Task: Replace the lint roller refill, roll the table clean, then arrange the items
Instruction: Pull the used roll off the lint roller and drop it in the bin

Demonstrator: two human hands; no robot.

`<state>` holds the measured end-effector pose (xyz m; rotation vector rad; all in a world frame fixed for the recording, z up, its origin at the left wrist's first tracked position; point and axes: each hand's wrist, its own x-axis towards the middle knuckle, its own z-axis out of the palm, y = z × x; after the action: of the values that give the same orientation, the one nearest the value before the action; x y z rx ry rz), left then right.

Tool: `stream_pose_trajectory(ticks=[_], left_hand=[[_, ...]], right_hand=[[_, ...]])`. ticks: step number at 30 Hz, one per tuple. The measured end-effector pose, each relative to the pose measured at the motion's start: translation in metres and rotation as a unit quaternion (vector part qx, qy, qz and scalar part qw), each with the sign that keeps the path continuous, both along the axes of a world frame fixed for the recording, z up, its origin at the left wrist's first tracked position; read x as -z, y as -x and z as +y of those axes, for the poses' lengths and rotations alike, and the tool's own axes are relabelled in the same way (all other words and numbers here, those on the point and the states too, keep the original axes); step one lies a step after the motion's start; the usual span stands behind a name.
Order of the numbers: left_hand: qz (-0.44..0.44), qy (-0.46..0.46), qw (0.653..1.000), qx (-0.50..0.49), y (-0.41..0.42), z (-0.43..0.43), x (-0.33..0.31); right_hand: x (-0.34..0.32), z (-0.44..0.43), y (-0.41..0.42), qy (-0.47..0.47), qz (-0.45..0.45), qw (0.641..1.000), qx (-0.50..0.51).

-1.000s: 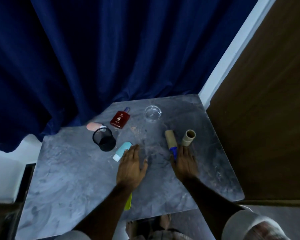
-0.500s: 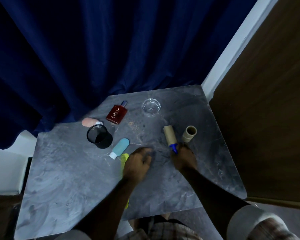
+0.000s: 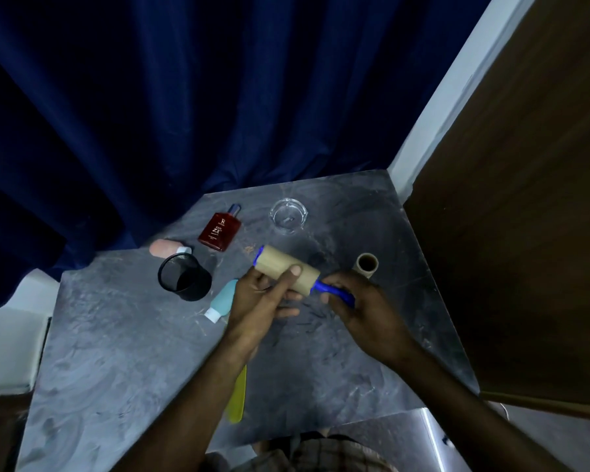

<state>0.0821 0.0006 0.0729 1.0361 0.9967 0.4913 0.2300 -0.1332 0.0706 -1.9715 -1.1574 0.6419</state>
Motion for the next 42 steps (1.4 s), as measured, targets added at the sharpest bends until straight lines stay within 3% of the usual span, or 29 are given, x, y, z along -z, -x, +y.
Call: stream_pose_trajectory(ticks=[9,12,16,21,27,34,42], left_hand=[[-0.149,-0.053,0.984,-0.078,0.026,-0.021,-0.07],[-0.187,-0.044,0.974,-0.119,0.026,-0.026,-0.086],[-0.204,-0.024,0.959,-0.195,0.034,-0.023,-0.099],[-0.185,-0.083,0.96,-0.194,0.05,-0.022,-0.109],[-0.166,-0.07,0.954,-0.239,0.053,-0.031,-0.11],[-0.187,-0.033,0.939,-0.288,0.062,-0.029,-0.117],[-0.177,-0.048,0.929,-0.322,0.09,-0.031,-0.114]], right_hand=[[-0.106,-0.009,0.002,-0.009,-0.178,0.978,-0.108],[-0.13,-0.007,0.003,-0.012,-0.187,0.973,-0.133],[-0.15,-0.005,-0.004,-0.046,-0.229,0.962,-0.14],[-0.151,-0.005,-0.014,-0.107,-0.251,0.949,-0.16],[-0.144,0.0,-0.017,-0.186,-0.325,0.917,-0.134],[-0.137,0.001,-0.026,-0.201,-0.264,0.934,-0.136],[-0.138,0.023,-0.008,-0.133,-0.154,0.955,-0.215]])
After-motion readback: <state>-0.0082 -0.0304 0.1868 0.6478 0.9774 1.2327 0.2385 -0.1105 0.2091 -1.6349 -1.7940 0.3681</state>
